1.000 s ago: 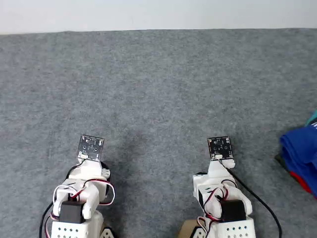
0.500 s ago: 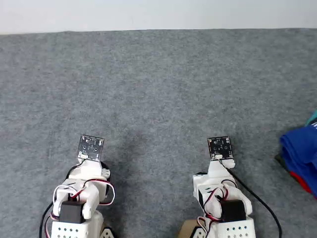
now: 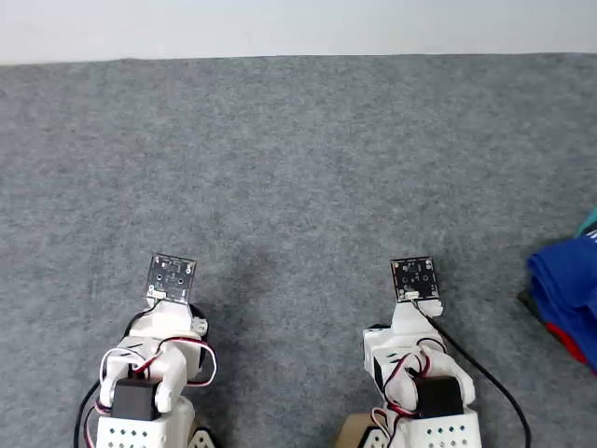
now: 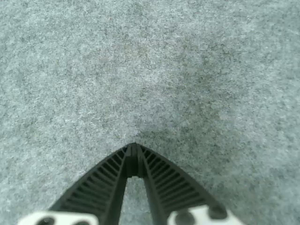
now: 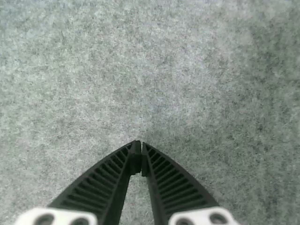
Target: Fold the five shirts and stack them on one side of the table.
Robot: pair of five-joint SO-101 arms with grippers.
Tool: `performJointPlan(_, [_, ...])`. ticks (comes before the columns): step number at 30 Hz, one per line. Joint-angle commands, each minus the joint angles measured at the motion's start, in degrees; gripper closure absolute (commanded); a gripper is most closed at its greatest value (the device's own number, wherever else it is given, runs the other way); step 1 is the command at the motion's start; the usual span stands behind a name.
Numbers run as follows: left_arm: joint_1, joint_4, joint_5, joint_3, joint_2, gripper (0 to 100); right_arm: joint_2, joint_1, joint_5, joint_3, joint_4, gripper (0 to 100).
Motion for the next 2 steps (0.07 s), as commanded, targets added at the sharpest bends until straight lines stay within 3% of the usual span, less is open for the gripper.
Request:
performJointPlan(1, [-0.1, 0.3, -0.4, -0.5, -0.9, 100, -1.0, 0.0, 0.4, 0.6, 0.2, 98.9])
performJointPlan(2, [-0.1, 0.3, -0.4, -0.5, -0.9, 100, -1.0, 0.0, 0.4, 0.6, 0.2, 98.9])
